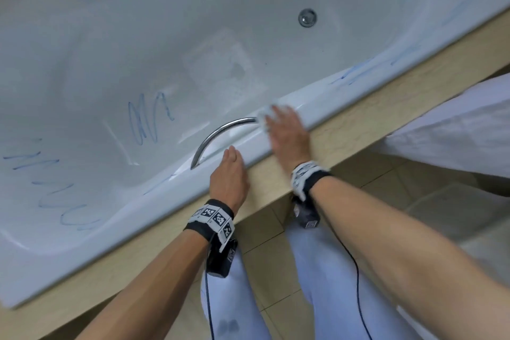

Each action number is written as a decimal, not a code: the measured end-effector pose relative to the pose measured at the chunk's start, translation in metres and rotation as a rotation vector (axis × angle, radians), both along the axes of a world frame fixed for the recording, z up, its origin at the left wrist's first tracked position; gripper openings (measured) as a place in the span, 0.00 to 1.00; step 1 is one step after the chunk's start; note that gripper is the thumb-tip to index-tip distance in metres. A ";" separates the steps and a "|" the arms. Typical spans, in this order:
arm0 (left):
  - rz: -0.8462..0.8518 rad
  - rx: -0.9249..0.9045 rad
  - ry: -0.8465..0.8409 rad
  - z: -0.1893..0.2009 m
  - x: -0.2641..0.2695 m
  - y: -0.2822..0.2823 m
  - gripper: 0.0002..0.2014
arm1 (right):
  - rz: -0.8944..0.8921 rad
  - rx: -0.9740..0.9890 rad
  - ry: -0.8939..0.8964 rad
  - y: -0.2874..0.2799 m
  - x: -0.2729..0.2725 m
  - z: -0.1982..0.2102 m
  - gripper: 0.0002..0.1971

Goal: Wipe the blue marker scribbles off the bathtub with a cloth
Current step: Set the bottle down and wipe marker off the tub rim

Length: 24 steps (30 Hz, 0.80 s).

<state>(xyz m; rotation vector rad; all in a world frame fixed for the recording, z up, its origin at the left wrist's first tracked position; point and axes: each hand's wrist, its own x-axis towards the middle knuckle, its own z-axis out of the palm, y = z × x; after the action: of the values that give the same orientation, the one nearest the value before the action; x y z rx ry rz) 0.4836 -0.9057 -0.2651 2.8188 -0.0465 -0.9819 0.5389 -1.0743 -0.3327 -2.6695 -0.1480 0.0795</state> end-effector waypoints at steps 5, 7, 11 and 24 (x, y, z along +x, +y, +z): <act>0.001 0.045 0.028 0.005 0.005 -0.010 0.28 | 0.387 0.057 -0.179 0.009 -0.004 0.005 0.19; -0.009 0.085 0.054 0.006 0.008 -0.014 0.29 | 0.434 0.038 -0.222 -0.019 0.006 -0.002 0.19; 0.046 0.125 0.084 0.008 0.015 -0.025 0.27 | 0.241 -0.019 -0.248 -0.116 0.045 -0.010 0.21; 0.098 0.142 0.091 0.026 0.039 -0.046 0.05 | -0.627 0.621 0.030 -0.172 0.130 0.077 0.11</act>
<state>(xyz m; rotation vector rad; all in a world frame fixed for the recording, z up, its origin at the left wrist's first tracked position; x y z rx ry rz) 0.5228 -0.9513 -0.2393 2.8656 0.1778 -1.1312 0.6691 -1.2468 -0.2553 -1.9845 0.5793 -0.1111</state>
